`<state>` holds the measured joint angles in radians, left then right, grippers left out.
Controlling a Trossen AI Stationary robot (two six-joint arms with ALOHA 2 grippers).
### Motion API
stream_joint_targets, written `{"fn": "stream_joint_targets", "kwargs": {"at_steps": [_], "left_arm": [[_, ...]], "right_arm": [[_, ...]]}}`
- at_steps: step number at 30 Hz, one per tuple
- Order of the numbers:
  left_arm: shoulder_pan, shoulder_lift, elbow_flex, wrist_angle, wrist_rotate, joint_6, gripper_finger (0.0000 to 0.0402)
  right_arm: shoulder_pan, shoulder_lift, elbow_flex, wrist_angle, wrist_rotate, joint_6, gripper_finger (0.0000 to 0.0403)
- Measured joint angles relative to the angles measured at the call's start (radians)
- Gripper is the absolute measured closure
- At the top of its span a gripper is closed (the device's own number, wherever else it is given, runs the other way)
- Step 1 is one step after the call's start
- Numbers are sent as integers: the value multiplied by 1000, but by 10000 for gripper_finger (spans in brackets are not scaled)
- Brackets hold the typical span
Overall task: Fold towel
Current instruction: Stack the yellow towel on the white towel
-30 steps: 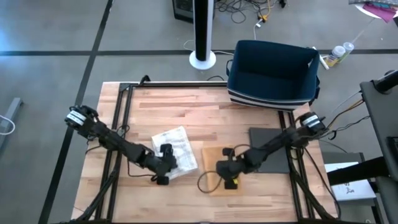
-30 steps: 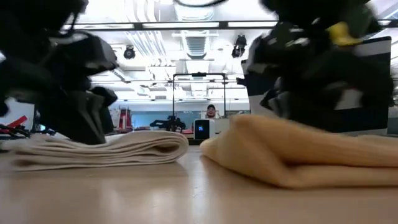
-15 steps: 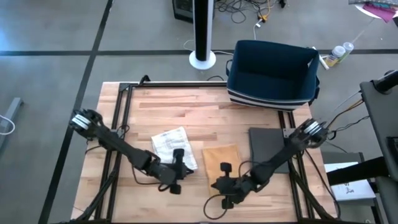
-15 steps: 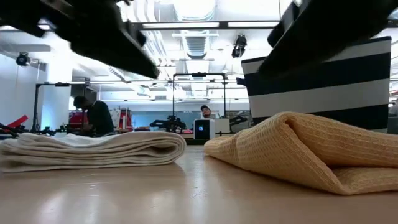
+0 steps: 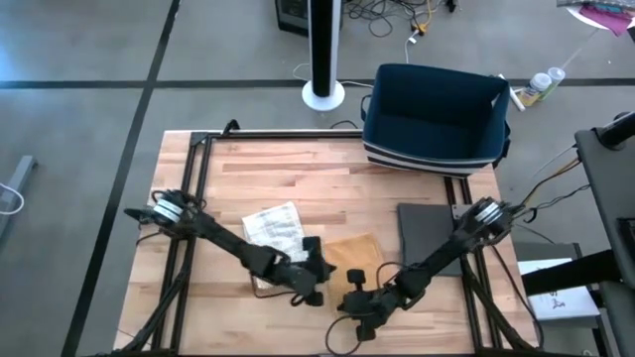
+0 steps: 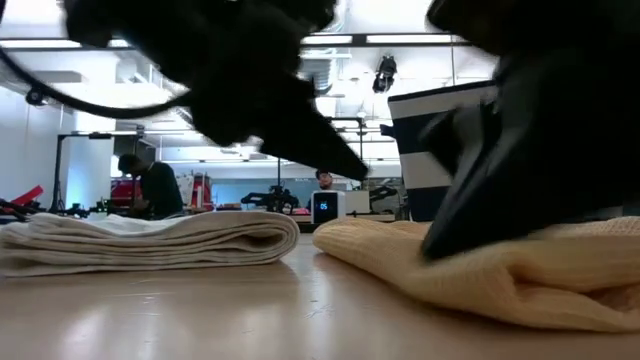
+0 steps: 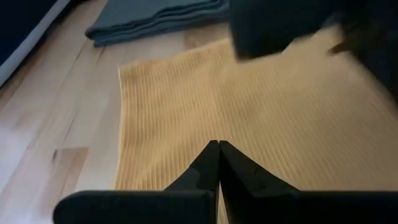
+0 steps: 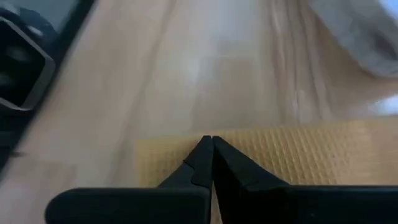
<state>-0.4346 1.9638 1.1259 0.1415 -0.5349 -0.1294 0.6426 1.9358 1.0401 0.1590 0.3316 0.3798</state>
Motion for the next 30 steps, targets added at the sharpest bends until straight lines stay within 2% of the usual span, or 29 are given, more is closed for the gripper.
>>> {"fn": "stream_joint_targets", "kwargs": {"at_steps": [4,8,14,19,22,26,30], "left_arm": [[36,70,50,0,20,32,401],[60,134,59,-29,58,43,401],[64,152,31,-3,55,41,401],[64,126,24,-29,66,70,401],[64,86,22,-58,81,95,401],[64,-17,21,-63,79,115,401],[64,-76,17,-55,79,118,401]], "right_arm": [[42,-105,2,-122,-31,53,401],[100,-187,2,-247,-85,181,401],[160,-181,-40,-458,-80,365,401],[156,-156,-86,-448,-104,431,401],[156,-162,-83,-456,-113,415,401],[156,-215,-15,-573,-114,380,400],[158,-240,7,-711,-38,385,400]]}}
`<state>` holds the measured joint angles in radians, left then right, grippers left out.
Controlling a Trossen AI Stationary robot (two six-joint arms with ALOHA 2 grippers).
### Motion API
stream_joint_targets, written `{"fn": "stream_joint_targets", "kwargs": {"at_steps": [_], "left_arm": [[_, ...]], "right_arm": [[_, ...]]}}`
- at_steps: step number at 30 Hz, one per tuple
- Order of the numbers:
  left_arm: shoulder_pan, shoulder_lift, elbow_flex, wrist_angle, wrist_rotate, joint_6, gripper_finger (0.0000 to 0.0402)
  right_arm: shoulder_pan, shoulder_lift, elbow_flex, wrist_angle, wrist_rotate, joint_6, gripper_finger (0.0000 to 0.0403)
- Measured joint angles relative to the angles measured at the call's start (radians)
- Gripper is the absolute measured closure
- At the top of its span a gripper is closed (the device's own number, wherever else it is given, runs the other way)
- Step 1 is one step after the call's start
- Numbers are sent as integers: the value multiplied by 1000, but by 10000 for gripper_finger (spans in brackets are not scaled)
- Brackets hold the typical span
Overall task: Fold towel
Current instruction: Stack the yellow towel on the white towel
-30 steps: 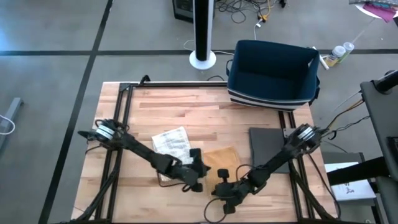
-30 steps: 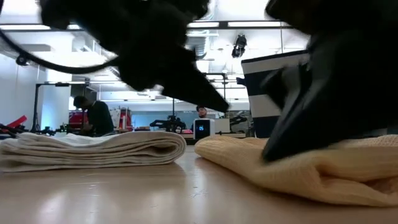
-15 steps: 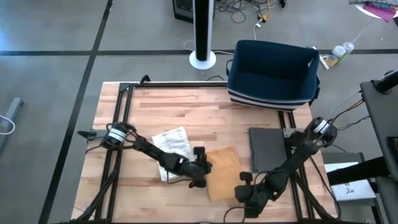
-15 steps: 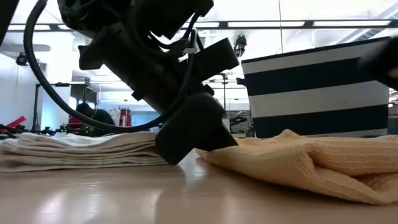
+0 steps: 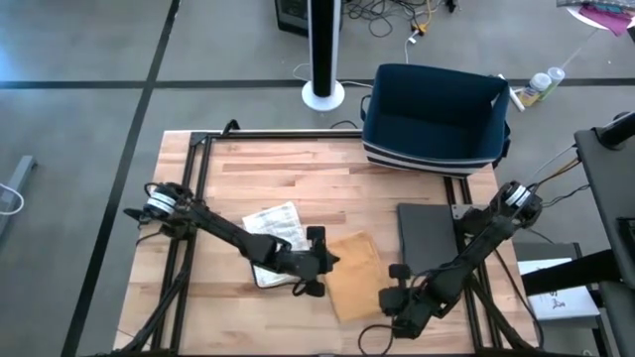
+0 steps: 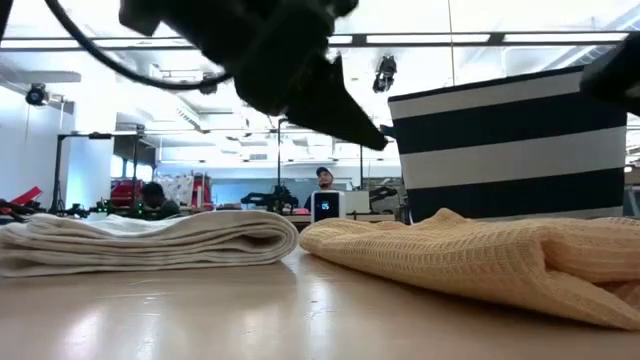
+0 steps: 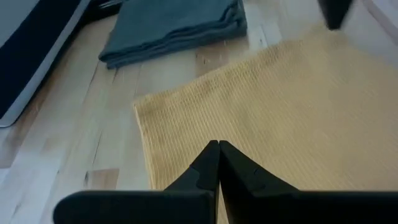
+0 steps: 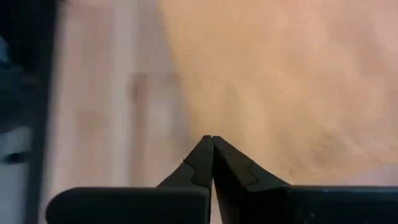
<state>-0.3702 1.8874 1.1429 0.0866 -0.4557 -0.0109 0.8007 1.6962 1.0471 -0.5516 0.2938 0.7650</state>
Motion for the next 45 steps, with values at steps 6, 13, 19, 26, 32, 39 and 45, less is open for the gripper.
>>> {"fn": "stream_joint_targets", "kwargs": {"at_steps": [6,13,19,26,32,39,45], "left_arm": [[17,-6,-3,2,-19,21,401],[120,-8,22,7,175,-200,397],[236,-7,22,-25,279,-319,351],[293,30,8,-34,417,-350,263],[298,103,10,-51,444,-367,196],[356,127,18,-56,525,-506,150],[339,148,20,-28,533,-444,151]], "right_arm": [[2,-1,-18,-11,28,-37,394],[6,18,82,19,124,-142,332],[6,73,112,24,154,-185,254],[7,142,123,77,66,-182,173],[10,183,160,80,81,-239,125],[-2,259,197,77,49,-257,114],[-8,269,251,4,49,-254,120]]}}
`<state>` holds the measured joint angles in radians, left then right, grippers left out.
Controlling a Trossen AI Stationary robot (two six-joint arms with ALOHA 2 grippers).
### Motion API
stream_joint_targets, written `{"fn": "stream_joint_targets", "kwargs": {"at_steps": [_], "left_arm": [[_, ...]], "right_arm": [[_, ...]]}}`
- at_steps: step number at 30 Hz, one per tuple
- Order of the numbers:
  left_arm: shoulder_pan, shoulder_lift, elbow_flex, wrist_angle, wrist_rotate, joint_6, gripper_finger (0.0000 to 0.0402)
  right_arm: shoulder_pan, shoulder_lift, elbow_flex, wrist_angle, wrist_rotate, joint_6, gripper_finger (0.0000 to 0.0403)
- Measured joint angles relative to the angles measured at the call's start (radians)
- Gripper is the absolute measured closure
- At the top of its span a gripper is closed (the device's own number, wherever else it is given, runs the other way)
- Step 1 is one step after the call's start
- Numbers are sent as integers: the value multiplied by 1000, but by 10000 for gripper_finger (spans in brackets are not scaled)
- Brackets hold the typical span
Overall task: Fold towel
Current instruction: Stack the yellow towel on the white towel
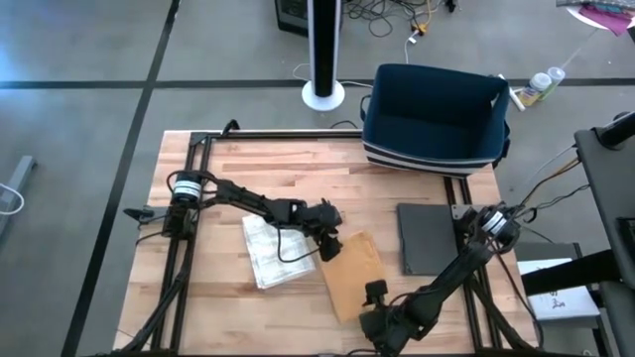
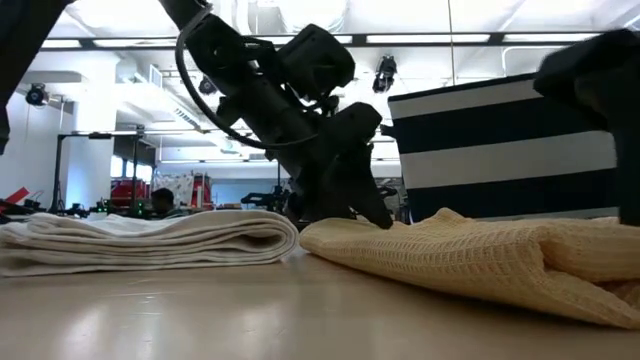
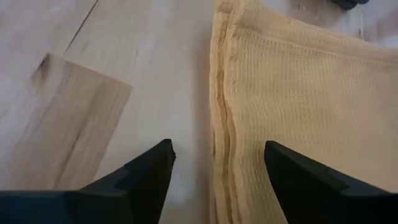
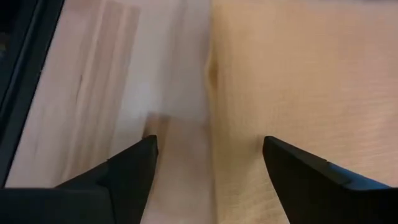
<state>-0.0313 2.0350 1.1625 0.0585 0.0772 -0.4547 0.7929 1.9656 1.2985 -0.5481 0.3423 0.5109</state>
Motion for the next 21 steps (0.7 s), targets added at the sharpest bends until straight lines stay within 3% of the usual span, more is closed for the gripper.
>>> {"fn": "stream_joint_targets", "kwargs": {"at_steps": [15,21], "left_arm": [[-32,64,5,16,-57,50,197],[-65,70,3,32,-84,122,269]], "right_arm": [[-50,59,12,-95,-21,73,120],[-87,62,12,-88,-14,40,140]]}}
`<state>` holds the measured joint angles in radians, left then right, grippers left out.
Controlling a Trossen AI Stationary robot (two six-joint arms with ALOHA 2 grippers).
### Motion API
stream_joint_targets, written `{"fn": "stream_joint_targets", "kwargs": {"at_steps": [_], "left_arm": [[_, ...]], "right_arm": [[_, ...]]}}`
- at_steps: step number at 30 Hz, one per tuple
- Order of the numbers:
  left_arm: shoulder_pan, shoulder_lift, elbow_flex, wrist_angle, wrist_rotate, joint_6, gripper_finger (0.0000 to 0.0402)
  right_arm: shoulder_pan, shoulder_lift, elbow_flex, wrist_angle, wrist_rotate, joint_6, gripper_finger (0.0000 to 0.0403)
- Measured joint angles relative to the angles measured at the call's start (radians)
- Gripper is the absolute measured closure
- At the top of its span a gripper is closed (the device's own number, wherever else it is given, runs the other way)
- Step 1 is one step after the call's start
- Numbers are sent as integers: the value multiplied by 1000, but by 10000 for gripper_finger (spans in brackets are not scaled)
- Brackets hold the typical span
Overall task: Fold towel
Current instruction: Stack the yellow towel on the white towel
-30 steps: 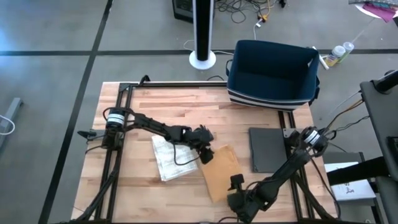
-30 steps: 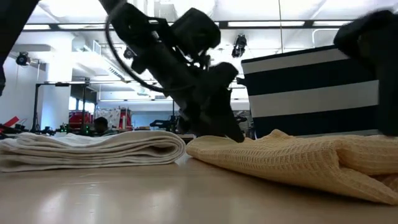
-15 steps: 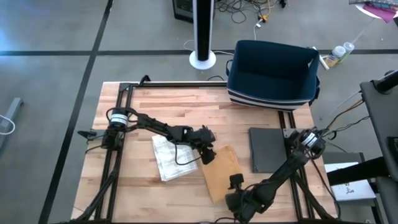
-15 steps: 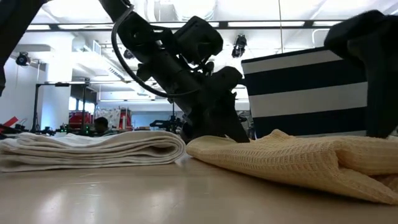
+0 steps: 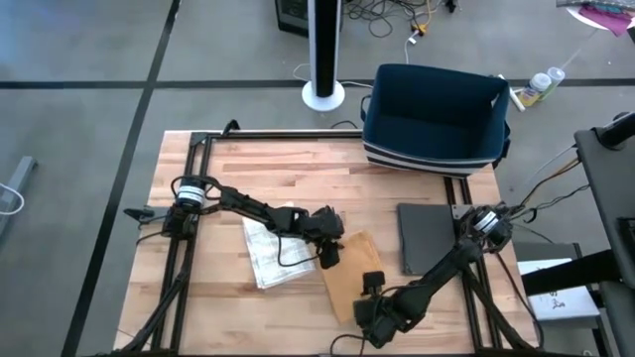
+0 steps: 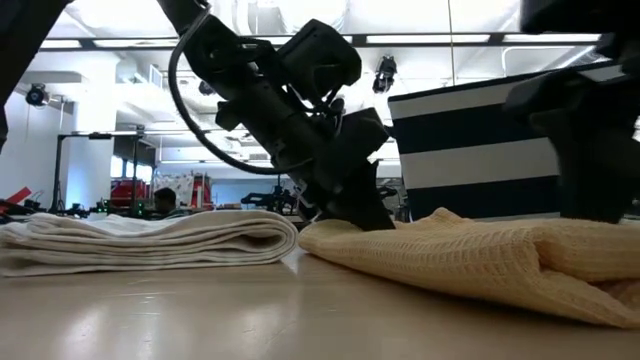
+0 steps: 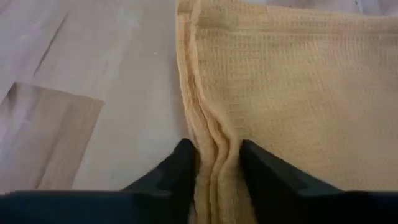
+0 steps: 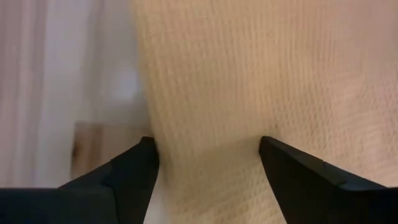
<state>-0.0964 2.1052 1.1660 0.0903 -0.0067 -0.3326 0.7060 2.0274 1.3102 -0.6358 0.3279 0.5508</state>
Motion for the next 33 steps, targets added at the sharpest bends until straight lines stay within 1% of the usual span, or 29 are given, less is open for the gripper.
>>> {"fn": "stream_joint_targets", "kwargs": {"at_steps": [5,6,8,10,12,15,16,18,20,23,29,33], "left_arm": [[-1,1,-1,7,17,5,367],[-2,1,-2,10,17,6,382],[-3,2,-2,21,21,3,387],[-6,2,-3,30,20,3,380],[-9,-10,-3,39,19,4,380],[-10,-39,0,14,19,18,392],[-11,-51,5,-10,21,31,394],[-12,-74,31,-56,14,62,394],[-12,-100,73,-120,-22,94,394],[-12,-124,135,-200,-82,145,394],[-12,-157,231,-337,-123,206,395],[-13,-188,244,-435,-211,219,395]], "right_arm": [[-18,2,-1,0,9,-49,189],[-21,2,-1,0,9,-51,201],[-27,3,-1,0,10,-53,228],[-32,3,-2,2,10,-54,260],[-33,-3,-3,7,12,-54,300],[-37,-12,8,-11,8,-56,372],[-39,-19,14,-22,-1,-58,384],[-42,-33,28,-62,-11,-52,388],[-49,-51,44,-91,-12,-46,383],[-67,-78,60,-123,-4,-46,391],[-110,-86,88,-136,-5,-61,392],[-137,-87,126,-148,56,-131,391]]}}
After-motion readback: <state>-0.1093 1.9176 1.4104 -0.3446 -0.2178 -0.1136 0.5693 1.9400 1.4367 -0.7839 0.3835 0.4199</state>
